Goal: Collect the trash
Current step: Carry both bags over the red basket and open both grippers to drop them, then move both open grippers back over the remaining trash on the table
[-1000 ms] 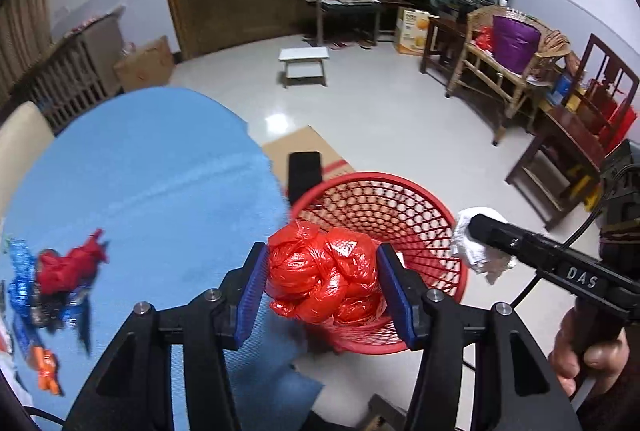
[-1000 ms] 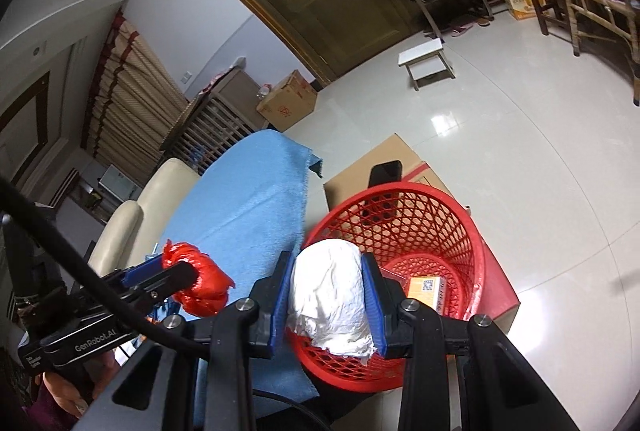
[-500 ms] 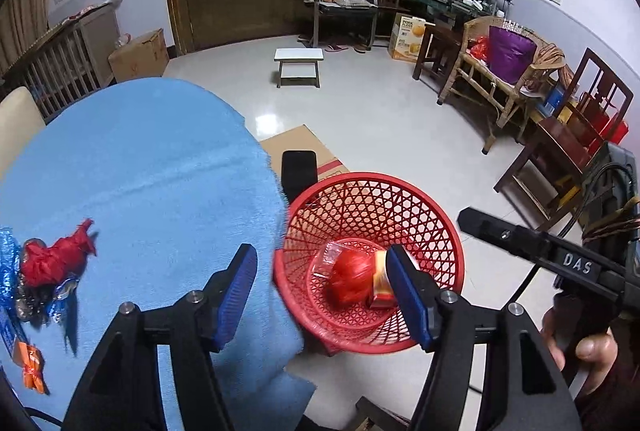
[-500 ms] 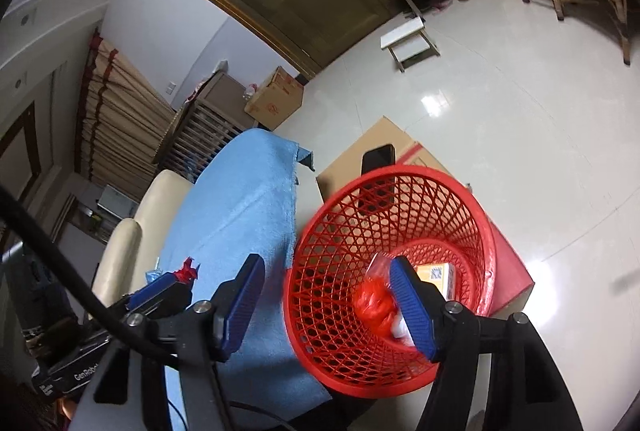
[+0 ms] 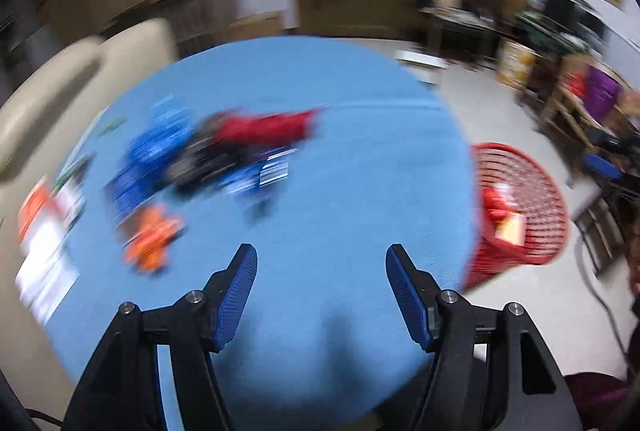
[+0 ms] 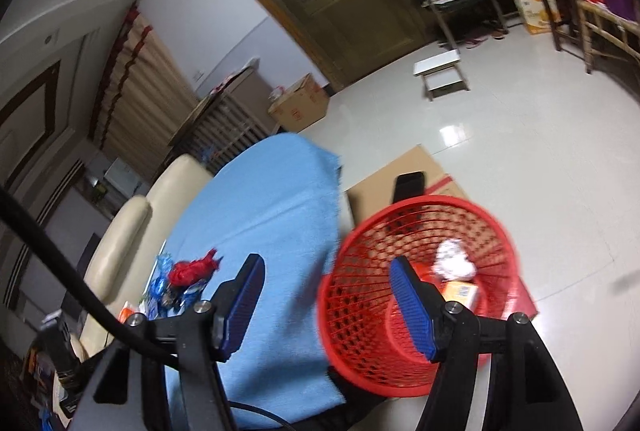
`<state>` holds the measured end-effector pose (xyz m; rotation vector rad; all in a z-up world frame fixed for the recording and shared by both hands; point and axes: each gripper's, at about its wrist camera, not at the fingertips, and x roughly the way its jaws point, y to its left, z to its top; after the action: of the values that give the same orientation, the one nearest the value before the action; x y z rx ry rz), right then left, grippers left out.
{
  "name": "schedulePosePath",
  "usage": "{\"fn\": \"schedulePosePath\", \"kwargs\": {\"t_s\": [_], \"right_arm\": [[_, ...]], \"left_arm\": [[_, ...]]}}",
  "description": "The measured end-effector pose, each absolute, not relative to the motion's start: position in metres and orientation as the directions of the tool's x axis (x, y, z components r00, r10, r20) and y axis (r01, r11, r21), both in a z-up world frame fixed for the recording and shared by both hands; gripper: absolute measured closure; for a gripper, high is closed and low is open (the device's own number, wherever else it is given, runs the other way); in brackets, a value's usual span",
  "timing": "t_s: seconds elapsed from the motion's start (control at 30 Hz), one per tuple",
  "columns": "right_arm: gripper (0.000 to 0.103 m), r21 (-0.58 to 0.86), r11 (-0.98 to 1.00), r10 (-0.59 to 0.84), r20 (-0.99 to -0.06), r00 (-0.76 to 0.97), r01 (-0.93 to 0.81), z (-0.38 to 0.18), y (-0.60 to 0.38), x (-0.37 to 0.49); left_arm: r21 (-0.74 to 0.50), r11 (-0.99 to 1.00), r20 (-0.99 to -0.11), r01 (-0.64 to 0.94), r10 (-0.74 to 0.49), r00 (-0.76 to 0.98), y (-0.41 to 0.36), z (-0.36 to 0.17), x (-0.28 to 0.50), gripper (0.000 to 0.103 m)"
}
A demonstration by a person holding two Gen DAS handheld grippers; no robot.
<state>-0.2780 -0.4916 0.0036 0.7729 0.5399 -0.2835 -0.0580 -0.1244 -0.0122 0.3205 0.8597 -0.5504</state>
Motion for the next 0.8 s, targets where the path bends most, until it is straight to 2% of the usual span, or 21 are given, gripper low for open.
{"fn": "schedulePosePath", "kwargs": {"t_s": [0.17,0.3,0.8], "right_arm": [[0.034,0.554,0.758,0.051,-0.577,0.815,0.344,0.010,-0.446,-0.227],[0.034,0.507,0.823,0.125,-0.602,0.789,0.257,0.016,-0.401,-0.183],[0.034,0.385,0.922,0.228,-0.638,0.736,0.047,0.043,-0.288,-0.087]], "left_arm": [[0.051,0.924,-0.783,0.379,-0.198,0.589,-0.034,-0.016,-0.036,0.035],[0.019,0.960,-0.780,0.279,-0.161,0.605,0.014,-0.017,-0.027,0.035],[0.019,0.982,-0.764,0.186,-0.106,0.637,0.090,-0.026,-0.022,0.035]]}}
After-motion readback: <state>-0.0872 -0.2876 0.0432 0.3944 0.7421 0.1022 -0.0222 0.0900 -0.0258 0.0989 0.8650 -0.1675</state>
